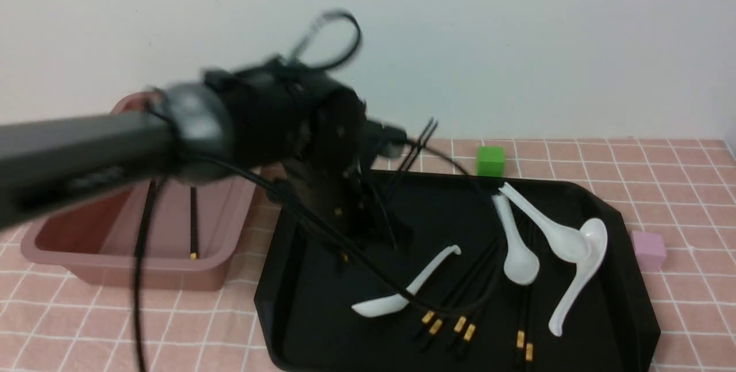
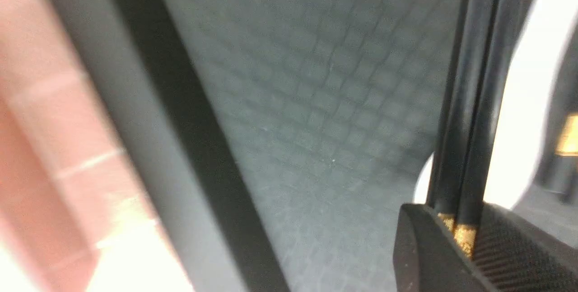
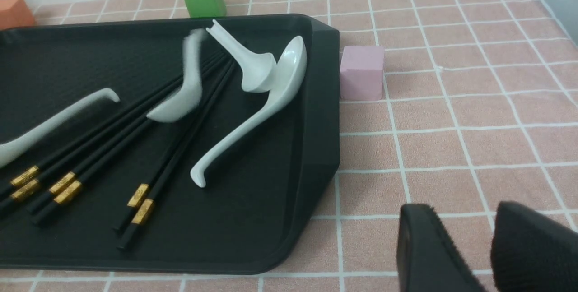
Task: On pink tablecloth take chopsticks from black tray and put them in box.
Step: 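Reach over to the black tray and grasp a pair of chopsticks with the left gripper, then place the chopsticks into the pink bin with the left gripper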
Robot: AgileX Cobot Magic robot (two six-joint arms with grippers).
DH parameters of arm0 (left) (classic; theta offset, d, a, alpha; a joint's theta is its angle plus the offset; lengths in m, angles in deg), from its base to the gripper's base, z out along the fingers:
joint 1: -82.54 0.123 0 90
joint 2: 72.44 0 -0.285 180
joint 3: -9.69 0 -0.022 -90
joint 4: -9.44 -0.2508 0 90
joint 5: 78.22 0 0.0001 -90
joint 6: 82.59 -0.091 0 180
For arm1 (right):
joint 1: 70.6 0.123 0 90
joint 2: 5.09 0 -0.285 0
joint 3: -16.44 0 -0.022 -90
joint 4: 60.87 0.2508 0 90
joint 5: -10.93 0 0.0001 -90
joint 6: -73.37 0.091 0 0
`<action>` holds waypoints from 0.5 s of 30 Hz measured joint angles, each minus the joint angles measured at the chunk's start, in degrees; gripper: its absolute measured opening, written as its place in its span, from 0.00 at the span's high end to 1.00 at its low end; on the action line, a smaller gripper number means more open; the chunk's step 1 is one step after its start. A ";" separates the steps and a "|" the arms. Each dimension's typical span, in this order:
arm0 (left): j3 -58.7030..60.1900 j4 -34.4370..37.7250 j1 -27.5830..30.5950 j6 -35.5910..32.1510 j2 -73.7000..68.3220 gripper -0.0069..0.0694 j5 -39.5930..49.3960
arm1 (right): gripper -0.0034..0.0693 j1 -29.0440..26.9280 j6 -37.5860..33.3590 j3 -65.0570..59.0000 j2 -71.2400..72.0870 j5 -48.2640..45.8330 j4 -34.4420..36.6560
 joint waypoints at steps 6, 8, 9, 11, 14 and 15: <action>0.00 -0.83 6.87 0.00 7.41 0.74 4.52 | 0.62 0.00 0.00 0.00 0.00 0.00 0.00; 0.00 -1.26 11.66 -0.07 8.08 0.74 6.79 | 0.62 0.00 0.00 0.00 0.00 0.00 0.00; 0.00 -1.31 12.16 -0.18 8.16 0.74 6.99 | 0.62 0.00 0.00 0.00 0.00 0.00 0.00; 0.15 -1.72 17.88 -1.00 8.16 0.74 8.74 | 0.62 0.00 0.00 0.00 0.00 0.00 0.00; 0.26 -1.99 23.49 -1.49 8.16 0.74 9.19 | 0.62 0.00 0.00 0.00 0.00 0.00 0.00; 0.26 -1.99 25.07 -1.66 8.16 0.74 9.13 | 0.62 0.00 0.00 0.00 0.00 0.00 0.00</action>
